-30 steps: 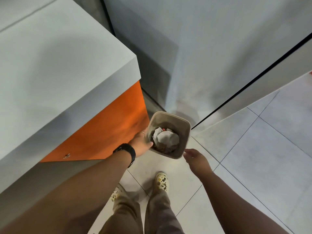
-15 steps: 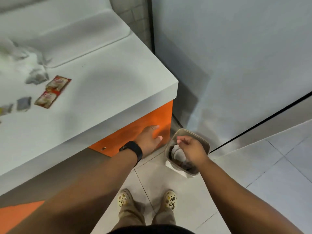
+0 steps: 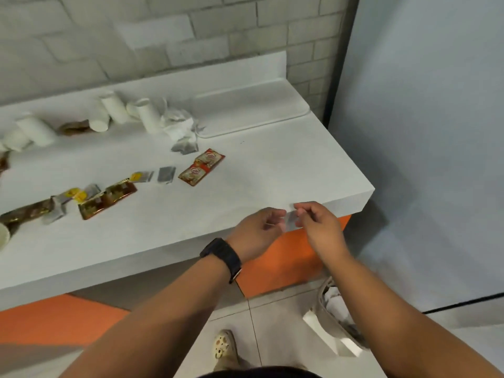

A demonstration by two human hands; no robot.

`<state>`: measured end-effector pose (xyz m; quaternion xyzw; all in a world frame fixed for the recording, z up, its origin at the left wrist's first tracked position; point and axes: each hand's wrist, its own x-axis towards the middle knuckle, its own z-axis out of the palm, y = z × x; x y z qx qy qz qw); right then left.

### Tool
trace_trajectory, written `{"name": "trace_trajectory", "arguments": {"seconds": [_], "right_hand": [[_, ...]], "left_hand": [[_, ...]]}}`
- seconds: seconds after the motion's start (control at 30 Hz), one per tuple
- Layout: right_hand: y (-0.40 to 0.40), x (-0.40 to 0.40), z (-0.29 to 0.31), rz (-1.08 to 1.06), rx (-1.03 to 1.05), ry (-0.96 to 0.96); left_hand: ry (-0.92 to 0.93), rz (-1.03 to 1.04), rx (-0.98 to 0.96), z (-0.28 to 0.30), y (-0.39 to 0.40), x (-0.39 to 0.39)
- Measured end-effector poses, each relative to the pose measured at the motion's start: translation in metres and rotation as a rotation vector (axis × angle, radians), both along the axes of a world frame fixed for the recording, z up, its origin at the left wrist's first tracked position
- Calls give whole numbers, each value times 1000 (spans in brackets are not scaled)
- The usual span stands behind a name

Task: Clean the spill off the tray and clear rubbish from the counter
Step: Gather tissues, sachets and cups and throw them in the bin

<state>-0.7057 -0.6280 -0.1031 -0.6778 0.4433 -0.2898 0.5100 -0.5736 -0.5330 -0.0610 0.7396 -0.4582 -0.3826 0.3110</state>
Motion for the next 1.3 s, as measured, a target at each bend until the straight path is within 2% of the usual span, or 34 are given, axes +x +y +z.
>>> {"name": "trace_trajectory", "arguments": {"seconds": [0.2, 0.4, 0.53, 0.6, 0.7, 0.8, 0.87, 1.0, 1.1, 1.17, 1.3], "right_hand": [[13, 67, 14, 61, -3, -17], [16, 134, 25, 105, -17, 57], [17, 171, 26, 154, -125, 160], [17, 191, 26, 168, -159, 200], [16, 218, 23, 183, -224, 194], [17, 243, 21, 258, -387, 424], [19, 256, 19, 308, -465, 546], [17, 262, 5, 420, -571, 727], [13, 262, 4, 348, -579, 678], [13, 262, 7, 312, -643, 668], [13, 256, 7, 237, -660, 607]], "left_hand": [[-42, 151, -65, 17, 18, 73], [-69, 255, -97, 31, 21, 149], [-206, 278, -88, 28, 17, 202], [-346, 274, -65, 22, 18, 227], [-559, 279, 89, 11, 20, 260], [-745, 179, 288, -7, 19, 285], [-805, 121, 340, -12, 16, 291], [-820, -1, 218, -11, 12, 290], [-766, -73, 82, -14, 11, 292], [-696, -91, 57, -17, 10, 293], [-832, -50, 25, -20, 13, 291]]}}
